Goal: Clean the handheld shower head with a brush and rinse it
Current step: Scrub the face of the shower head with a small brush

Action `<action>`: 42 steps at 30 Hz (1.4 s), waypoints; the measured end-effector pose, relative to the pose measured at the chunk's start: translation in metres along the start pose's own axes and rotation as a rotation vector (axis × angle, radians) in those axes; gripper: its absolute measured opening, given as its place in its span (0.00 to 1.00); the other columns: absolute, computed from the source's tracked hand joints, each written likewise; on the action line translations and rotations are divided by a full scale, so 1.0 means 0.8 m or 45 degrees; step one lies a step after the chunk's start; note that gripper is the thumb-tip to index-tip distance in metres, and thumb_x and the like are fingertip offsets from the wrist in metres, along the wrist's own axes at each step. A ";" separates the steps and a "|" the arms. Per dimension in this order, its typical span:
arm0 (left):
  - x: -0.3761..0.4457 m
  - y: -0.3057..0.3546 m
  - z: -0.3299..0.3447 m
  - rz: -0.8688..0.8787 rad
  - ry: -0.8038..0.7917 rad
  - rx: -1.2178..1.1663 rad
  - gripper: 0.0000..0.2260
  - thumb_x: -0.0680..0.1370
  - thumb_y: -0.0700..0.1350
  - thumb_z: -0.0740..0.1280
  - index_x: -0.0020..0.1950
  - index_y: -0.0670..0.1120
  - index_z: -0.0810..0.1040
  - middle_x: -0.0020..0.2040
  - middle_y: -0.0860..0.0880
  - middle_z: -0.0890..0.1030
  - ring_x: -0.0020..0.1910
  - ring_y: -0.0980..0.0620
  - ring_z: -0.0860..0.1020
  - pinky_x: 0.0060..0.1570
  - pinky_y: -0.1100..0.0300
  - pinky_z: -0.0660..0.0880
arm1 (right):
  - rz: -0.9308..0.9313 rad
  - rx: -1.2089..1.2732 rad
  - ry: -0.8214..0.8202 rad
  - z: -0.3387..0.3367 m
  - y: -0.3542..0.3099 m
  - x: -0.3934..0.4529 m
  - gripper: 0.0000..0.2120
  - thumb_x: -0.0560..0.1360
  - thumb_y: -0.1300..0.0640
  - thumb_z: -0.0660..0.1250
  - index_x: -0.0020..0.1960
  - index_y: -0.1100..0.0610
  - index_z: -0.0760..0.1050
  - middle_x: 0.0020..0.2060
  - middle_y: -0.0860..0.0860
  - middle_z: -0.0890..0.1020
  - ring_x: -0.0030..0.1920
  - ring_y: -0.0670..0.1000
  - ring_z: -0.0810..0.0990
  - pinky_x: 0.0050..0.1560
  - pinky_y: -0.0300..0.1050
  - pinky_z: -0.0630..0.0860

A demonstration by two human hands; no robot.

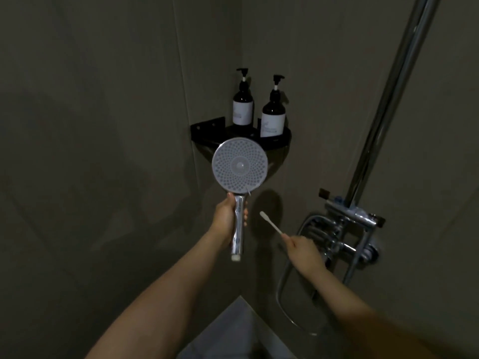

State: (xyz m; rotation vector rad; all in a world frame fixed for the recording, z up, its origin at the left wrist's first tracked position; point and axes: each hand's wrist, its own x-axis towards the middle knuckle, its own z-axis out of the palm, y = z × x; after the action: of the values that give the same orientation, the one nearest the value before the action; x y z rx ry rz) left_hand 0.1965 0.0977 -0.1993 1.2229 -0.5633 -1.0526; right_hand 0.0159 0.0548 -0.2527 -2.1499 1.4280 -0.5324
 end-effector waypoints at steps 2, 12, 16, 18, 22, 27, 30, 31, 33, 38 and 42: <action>-0.005 -0.026 0.001 -0.030 -0.001 -0.001 0.21 0.82 0.53 0.49 0.41 0.43 0.75 0.28 0.47 0.74 0.22 0.55 0.72 0.24 0.64 0.70 | 0.067 0.067 -0.008 0.018 0.018 -0.009 0.22 0.81 0.50 0.54 0.48 0.66 0.79 0.47 0.65 0.82 0.51 0.62 0.80 0.48 0.48 0.73; -0.027 -0.118 0.012 -0.207 -0.073 -0.050 0.23 0.81 0.56 0.50 0.38 0.43 0.75 0.23 0.50 0.74 0.21 0.55 0.71 0.23 0.66 0.69 | 0.325 0.123 -0.087 0.031 0.071 -0.049 0.17 0.77 0.47 0.61 0.38 0.57 0.77 0.39 0.60 0.81 0.47 0.59 0.81 0.44 0.45 0.72; -0.030 -0.160 0.007 -0.243 -0.143 -0.070 0.23 0.81 0.55 0.51 0.39 0.42 0.75 0.23 0.49 0.74 0.20 0.55 0.71 0.22 0.67 0.69 | 0.393 -0.032 -0.041 0.024 0.090 -0.044 0.17 0.73 0.47 0.67 0.43 0.62 0.80 0.36 0.59 0.80 0.41 0.57 0.81 0.40 0.43 0.72; -0.033 -0.185 0.002 -0.257 -0.177 -0.070 0.22 0.81 0.54 0.51 0.39 0.42 0.75 0.22 0.50 0.74 0.20 0.56 0.71 0.21 0.67 0.69 | 0.426 -0.056 0.020 0.031 0.102 -0.042 0.18 0.74 0.47 0.67 0.42 0.64 0.81 0.37 0.61 0.81 0.43 0.58 0.82 0.40 0.41 0.69; -0.041 -0.244 -0.015 -0.285 -0.224 -0.059 0.22 0.82 0.52 0.50 0.39 0.41 0.75 0.22 0.50 0.74 0.19 0.55 0.71 0.21 0.67 0.68 | 0.475 -0.090 0.079 0.051 0.123 -0.044 0.18 0.73 0.47 0.67 0.45 0.63 0.81 0.41 0.61 0.83 0.45 0.60 0.82 0.41 0.44 0.71; -0.048 -0.302 -0.031 -0.335 -0.218 -0.067 0.22 0.82 0.53 0.51 0.38 0.41 0.75 0.22 0.49 0.74 0.19 0.55 0.71 0.22 0.66 0.69 | 0.421 -0.048 0.175 0.070 0.134 -0.042 0.16 0.73 0.48 0.67 0.34 0.59 0.79 0.30 0.55 0.78 0.38 0.57 0.78 0.34 0.41 0.68; -0.048 -0.317 -0.039 -0.361 -0.219 -0.082 0.23 0.81 0.54 0.51 0.38 0.41 0.75 0.22 0.48 0.74 0.19 0.54 0.72 0.22 0.66 0.70 | 0.400 0.095 0.328 0.078 0.138 -0.037 0.21 0.74 0.53 0.68 0.24 0.53 0.67 0.23 0.49 0.70 0.31 0.51 0.72 0.29 0.41 0.63; -0.047 -0.319 -0.042 -0.365 -0.233 -0.086 0.23 0.81 0.53 0.51 0.38 0.40 0.75 0.22 0.48 0.74 0.19 0.54 0.72 0.22 0.66 0.70 | 0.411 0.172 0.378 0.079 0.138 -0.035 0.22 0.74 0.54 0.68 0.24 0.53 0.65 0.23 0.49 0.69 0.29 0.49 0.70 0.29 0.41 0.62; -0.047 -0.321 -0.045 -0.370 -0.259 -0.095 0.22 0.81 0.53 0.51 0.38 0.41 0.75 0.22 0.48 0.74 0.19 0.55 0.72 0.21 0.67 0.69 | 0.444 0.269 0.436 0.080 0.138 -0.031 0.21 0.73 0.58 0.68 0.24 0.56 0.65 0.23 0.51 0.69 0.27 0.46 0.67 0.29 0.43 0.61; -0.040 -0.326 -0.049 -0.377 -0.274 -0.075 0.22 0.81 0.53 0.51 0.39 0.41 0.75 0.23 0.48 0.74 0.20 0.55 0.72 0.21 0.66 0.69 | 0.471 0.317 0.540 0.084 0.133 -0.020 0.11 0.74 0.61 0.65 0.34 0.63 0.78 0.34 0.64 0.78 0.38 0.58 0.77 0.41 0.45 0.71; -0.039 -0.329 -0.050 -0.387 -0.275 -0.076 0.22 0.81 0.54 0.52 0.38 0.41 0.75 0.23 0.49 0.75 0.19 0.55 0.72 0.21 0.66 0.69 | 0.458 0.239 0.567 0.085 0.133 -0.016 0.11 0.74 0.60 0.65 0.47 0.67 0.81 0.44 0.66 0.83 0.48 0.63 0.81 0.49 0.50 0.76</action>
State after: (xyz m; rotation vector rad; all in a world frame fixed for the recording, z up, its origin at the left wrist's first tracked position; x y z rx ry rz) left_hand 0.1262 0.1478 -0.4533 1.1726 -0.5161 -1.4607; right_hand -0.0278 0.0449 -0.3712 -1.6362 1.8633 -1.0007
